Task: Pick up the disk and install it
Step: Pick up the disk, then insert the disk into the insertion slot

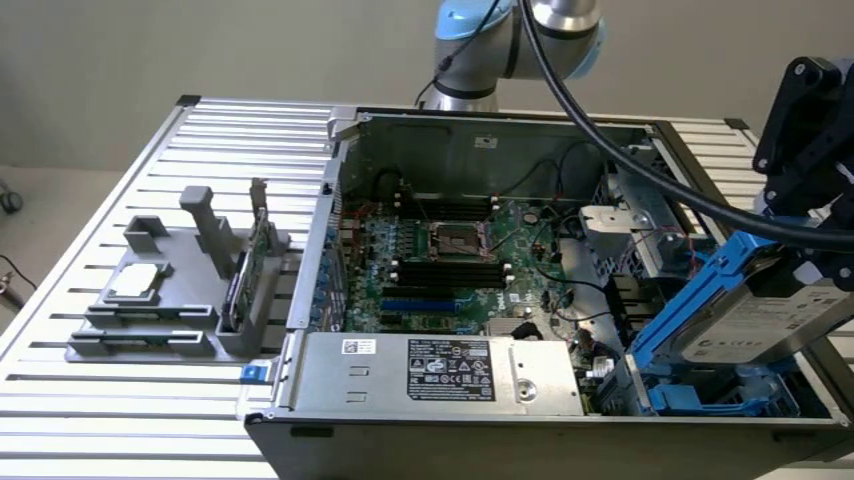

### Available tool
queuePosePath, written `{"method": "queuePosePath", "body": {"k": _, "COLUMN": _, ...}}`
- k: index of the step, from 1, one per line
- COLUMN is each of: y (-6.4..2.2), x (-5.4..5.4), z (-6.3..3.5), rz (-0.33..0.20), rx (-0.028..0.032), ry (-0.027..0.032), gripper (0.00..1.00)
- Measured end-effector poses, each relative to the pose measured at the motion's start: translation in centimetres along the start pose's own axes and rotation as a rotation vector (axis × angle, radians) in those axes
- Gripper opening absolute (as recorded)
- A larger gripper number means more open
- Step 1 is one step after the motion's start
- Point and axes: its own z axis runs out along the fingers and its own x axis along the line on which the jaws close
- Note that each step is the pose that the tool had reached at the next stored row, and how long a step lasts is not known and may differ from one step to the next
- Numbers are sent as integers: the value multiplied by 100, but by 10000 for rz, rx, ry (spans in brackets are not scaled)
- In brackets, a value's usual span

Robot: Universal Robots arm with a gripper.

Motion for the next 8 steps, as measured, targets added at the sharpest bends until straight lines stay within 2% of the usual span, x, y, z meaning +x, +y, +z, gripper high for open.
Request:
{"method": "queuePosePath", "body": {"k": 4, "y": -46, "x": 1, "z": 25, "rz": -2, "rx": 5, "ry": -39, "gripper": 32}}
{"method": "queuePosePath", "body": {"k": 8, "y": -63, "x": 4, "z": 52, "rz": -8, "rx": 11, "ry": -119, "gripper": 32}}
